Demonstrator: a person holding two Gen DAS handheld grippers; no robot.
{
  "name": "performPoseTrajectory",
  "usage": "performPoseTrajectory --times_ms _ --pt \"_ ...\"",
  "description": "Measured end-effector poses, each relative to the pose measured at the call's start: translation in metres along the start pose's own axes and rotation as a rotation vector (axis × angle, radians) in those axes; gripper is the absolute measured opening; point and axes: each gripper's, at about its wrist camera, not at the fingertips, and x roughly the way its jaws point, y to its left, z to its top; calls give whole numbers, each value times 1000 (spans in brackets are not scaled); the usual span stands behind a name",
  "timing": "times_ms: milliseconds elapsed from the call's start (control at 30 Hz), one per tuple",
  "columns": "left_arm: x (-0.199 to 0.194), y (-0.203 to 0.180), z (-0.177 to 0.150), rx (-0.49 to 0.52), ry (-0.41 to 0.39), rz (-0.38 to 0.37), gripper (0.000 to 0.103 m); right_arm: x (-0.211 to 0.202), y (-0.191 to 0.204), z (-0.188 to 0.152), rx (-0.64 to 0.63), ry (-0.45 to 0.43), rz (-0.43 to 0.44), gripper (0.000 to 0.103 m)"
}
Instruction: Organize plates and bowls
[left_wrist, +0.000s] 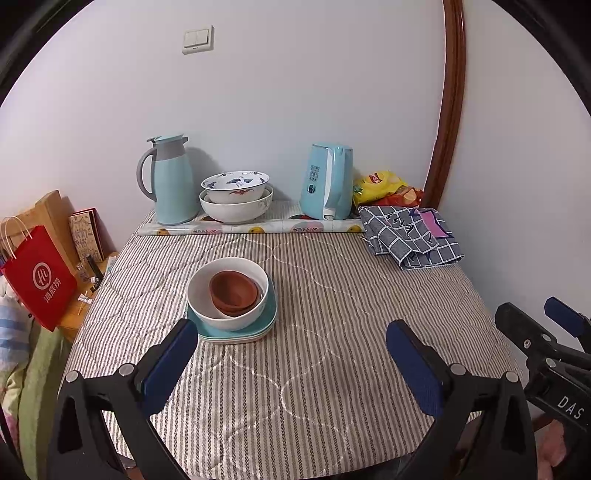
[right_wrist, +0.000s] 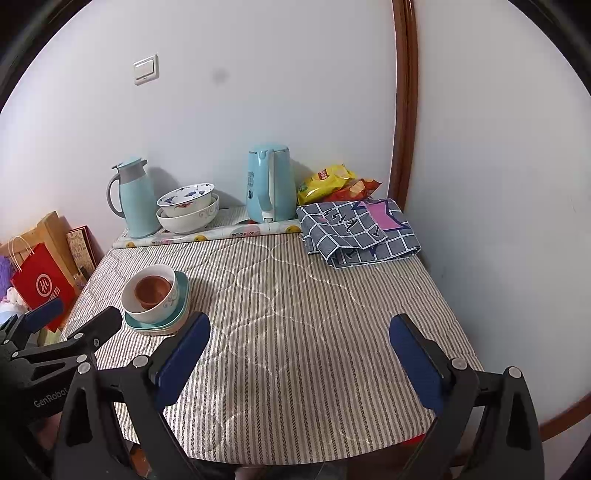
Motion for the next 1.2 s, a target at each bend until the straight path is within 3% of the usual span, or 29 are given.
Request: performPoseTrajectory --times_ms 1200 --pt "-1 -1 -1 0 1 14 103 1 1 -3 5 -4 7 97"
